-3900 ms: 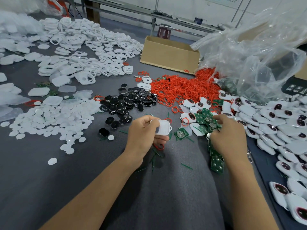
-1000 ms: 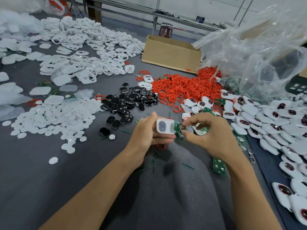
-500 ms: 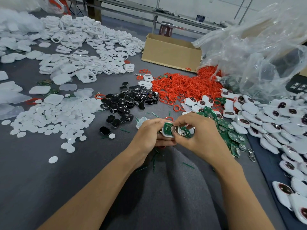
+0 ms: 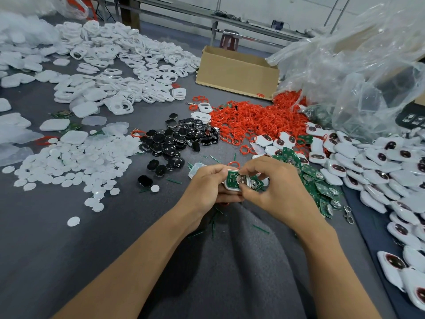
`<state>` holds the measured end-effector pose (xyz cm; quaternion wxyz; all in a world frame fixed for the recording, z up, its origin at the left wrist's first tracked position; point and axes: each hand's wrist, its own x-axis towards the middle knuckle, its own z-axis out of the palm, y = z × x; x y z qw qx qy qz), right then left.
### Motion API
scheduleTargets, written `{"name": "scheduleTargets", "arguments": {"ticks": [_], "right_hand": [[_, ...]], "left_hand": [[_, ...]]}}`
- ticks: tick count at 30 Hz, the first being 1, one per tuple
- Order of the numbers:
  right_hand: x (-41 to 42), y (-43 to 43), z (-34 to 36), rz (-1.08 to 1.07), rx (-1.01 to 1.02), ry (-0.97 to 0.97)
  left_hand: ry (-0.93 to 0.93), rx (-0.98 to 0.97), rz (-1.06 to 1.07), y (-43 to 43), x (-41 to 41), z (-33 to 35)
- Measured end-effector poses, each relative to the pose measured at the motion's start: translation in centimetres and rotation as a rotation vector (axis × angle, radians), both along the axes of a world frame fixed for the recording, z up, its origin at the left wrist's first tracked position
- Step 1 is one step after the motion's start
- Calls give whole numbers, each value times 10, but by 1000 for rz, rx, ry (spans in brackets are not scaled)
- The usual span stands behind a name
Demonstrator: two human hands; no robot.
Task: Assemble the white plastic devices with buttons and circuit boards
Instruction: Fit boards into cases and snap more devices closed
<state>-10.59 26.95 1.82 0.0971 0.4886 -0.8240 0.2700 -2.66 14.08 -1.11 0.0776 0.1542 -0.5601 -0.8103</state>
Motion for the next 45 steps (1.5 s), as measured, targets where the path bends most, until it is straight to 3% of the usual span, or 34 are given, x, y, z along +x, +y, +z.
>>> {"name": "scheduleTargets", "arguments": {"ticks": [19,28,40,45], "right_hand": [[0,-2,-1,1,9,-31],[0,0,-1,-3,-1,-52],[2,0,-1,-16,0,-78],[3,-1,2,-18,-266,-181]], "left_hand": [[6,30,6,0,-1,0],[41,-124,-33,1,1,-4],[21,-85,-5,1,-1,-4],[19,-72,19,3,-2,-6]]}}
